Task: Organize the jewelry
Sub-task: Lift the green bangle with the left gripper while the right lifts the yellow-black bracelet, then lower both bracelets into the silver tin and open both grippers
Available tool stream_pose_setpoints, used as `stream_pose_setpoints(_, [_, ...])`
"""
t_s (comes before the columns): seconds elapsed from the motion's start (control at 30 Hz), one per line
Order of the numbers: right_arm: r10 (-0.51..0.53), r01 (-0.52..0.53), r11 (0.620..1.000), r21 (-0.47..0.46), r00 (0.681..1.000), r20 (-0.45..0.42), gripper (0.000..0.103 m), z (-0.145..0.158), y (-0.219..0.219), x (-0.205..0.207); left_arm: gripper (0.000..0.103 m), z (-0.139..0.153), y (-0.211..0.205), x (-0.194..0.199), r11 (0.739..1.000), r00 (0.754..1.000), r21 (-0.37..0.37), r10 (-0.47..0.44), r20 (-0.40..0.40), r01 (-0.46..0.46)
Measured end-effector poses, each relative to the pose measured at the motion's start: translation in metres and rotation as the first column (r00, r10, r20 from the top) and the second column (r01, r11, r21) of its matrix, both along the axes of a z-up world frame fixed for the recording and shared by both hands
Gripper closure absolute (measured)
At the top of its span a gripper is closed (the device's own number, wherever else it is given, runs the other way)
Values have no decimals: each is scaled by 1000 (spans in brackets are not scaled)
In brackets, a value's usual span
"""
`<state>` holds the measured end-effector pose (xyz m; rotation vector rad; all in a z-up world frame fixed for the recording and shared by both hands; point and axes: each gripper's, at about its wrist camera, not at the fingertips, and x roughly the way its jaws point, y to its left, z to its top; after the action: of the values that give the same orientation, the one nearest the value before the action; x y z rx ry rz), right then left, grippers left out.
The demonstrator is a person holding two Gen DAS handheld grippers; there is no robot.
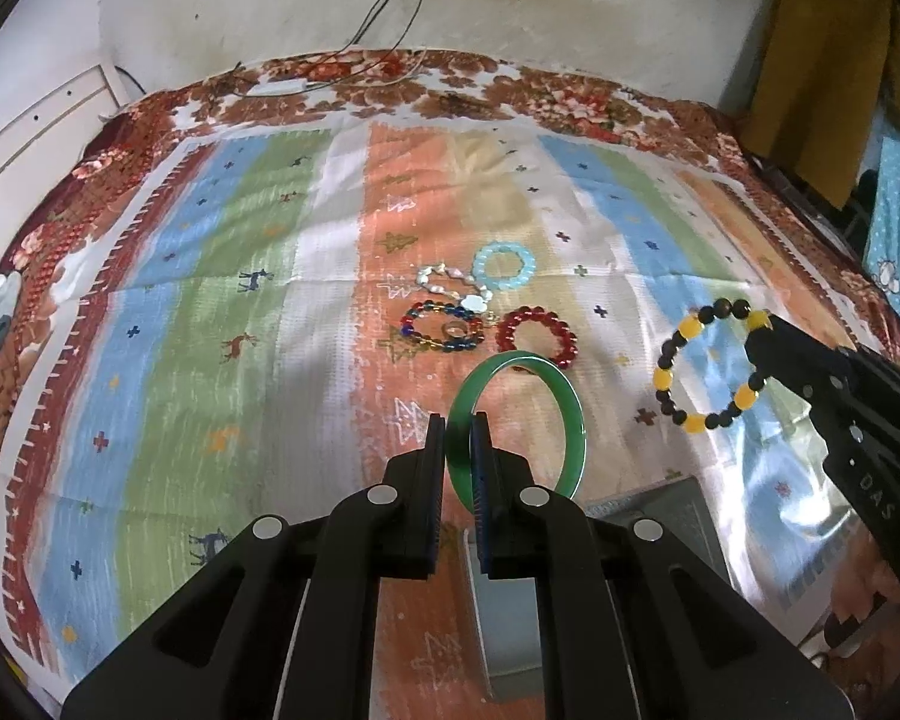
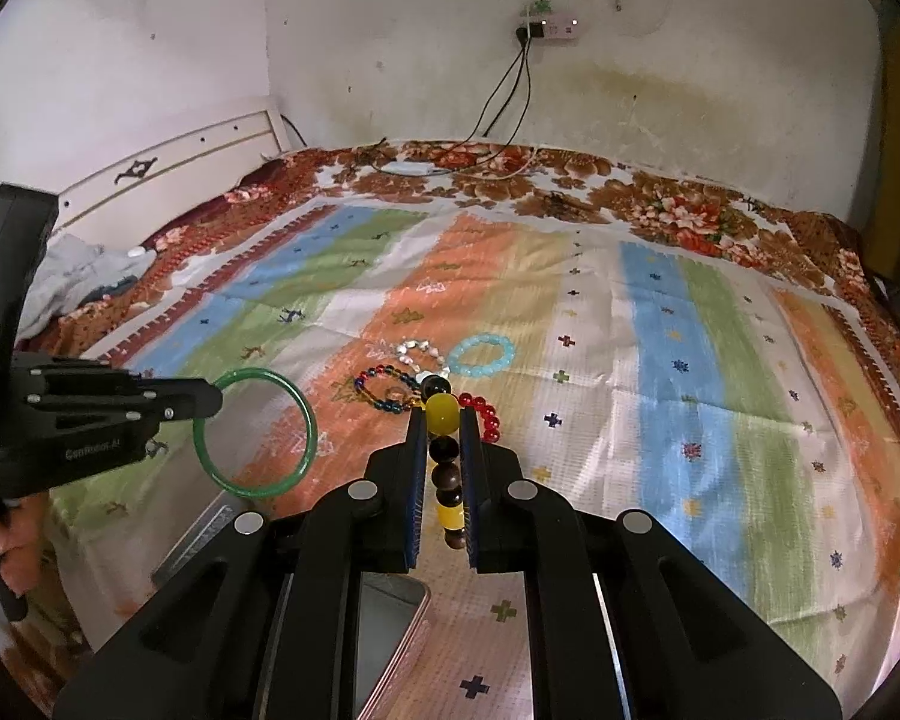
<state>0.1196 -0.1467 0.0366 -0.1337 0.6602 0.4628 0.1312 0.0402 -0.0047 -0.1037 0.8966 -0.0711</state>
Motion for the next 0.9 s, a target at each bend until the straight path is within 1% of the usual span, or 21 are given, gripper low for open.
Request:
stream_pose_setpoints(0.2, [12,-13,1000,26,1000,27,92,7,-4,-13,95,5,-6,-19,1000,999,-3,-18,34,18])
stream_pose_setpoints(0.3, [17,-18,999,32,1000,17,92,8,-6,-19,95,9,-10,-30,999,998,27,-26,62,25])
stream_pose_setpoints(0.43, [30,-30,999,46,999,12,92,10,-9,-31,95,4,-13,-38,999,998,23,-38,49,37])
stream_pose_setpoints(0.63, [57,-57,998,42,998,13,92,11,-6,-45,95,2,-18,-47,998,998,47,-48,51,46])
stream_pose_setpoints(0.8, [73,-73,997,35,997,-5,92,7,-4,-54,95,0,-20,-53,998,998,46,-54,45,52])
stream_pose_setpoints(0.9, [88,-87,996,34,996,-29,92,2,-4,-57,95,-2,-24,-57,996,997,54,-73,40,70])
